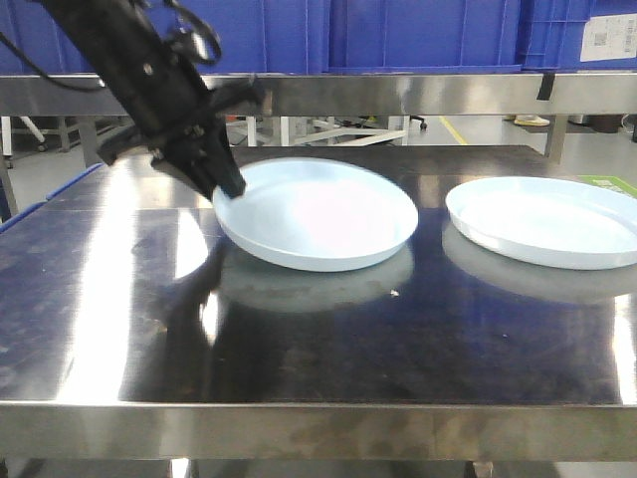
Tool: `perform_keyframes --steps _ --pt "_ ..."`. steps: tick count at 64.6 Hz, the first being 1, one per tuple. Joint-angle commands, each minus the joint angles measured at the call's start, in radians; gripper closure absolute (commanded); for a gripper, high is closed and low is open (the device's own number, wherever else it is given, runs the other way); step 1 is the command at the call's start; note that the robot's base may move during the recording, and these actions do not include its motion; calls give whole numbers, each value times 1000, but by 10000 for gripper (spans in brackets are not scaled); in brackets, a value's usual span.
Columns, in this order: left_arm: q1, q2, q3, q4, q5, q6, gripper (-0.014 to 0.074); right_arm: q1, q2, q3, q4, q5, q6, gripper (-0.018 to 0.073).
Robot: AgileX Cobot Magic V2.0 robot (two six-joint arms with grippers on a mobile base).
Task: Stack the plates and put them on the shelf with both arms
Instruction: 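Push the white plate with the left gripper toward the table center, then raise the left gripper away from the plate and withdraw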
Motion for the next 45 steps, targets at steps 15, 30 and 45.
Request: perform_keyframes --steps 15,30,45 --pt "-20 -52 -30 -20 -62 -5 509 -3 -17 -1 -5 -84 -2 503" --pt "-20 -52 -30 -20 -53 -5 330 -3 -17 -1 -5 -84 -2 503" --pt "-20 -62 -30 -20 -32 -5 248 -3 -17 -1 -5 -84 -2 503"
